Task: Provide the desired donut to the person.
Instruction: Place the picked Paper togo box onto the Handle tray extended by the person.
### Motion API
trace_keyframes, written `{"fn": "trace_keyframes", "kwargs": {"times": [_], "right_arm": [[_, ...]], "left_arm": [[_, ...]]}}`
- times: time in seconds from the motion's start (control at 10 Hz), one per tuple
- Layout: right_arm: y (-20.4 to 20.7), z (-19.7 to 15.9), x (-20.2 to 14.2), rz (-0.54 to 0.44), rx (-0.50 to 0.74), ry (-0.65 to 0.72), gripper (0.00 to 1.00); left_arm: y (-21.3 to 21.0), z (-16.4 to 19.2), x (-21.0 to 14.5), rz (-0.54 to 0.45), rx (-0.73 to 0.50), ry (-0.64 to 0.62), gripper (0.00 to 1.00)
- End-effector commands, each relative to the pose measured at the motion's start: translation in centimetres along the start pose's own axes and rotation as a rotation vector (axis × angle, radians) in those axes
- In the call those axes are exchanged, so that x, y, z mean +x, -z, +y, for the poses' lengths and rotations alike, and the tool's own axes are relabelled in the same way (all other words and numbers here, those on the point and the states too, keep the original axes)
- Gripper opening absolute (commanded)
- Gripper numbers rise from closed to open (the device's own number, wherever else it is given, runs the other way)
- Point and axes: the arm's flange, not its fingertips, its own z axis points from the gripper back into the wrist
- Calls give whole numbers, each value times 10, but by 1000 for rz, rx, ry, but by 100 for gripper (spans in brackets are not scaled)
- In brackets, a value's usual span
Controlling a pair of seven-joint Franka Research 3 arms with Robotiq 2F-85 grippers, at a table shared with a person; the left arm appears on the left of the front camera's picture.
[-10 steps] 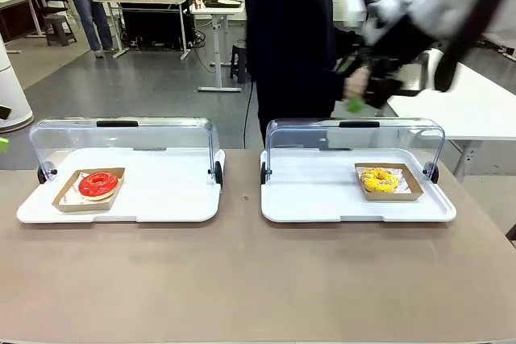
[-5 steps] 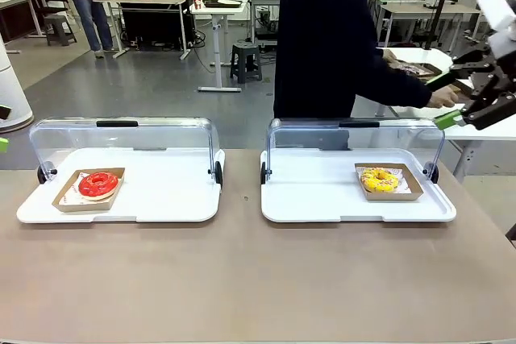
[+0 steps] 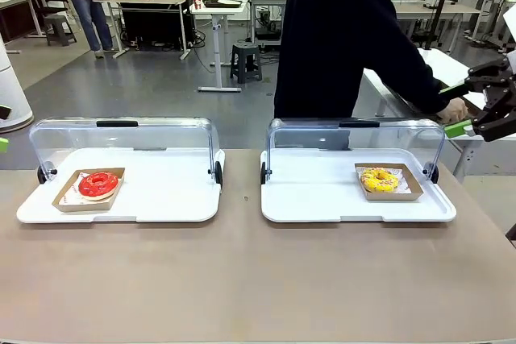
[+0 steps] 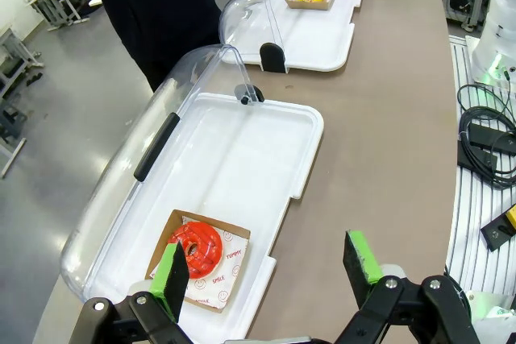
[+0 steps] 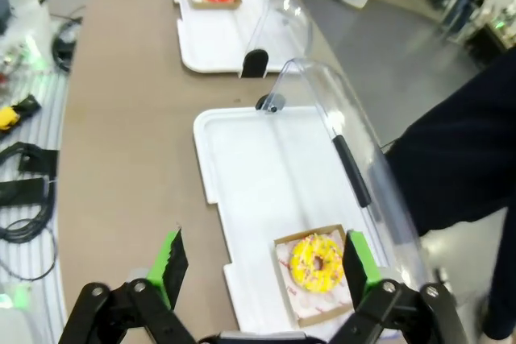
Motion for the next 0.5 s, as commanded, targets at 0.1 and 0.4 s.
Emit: {"fn": "trace_keyframes", "kwargs": {"times": [0.1,0.4], "right_arm": [[4,2,-9,-37,-26,-8,100],[-2,-3,-10,19,-59,32,100]], "left_arm": [[0,0,0,-10,-2,-1,100],[0,0,0,-10,-2,-1,100]]}}
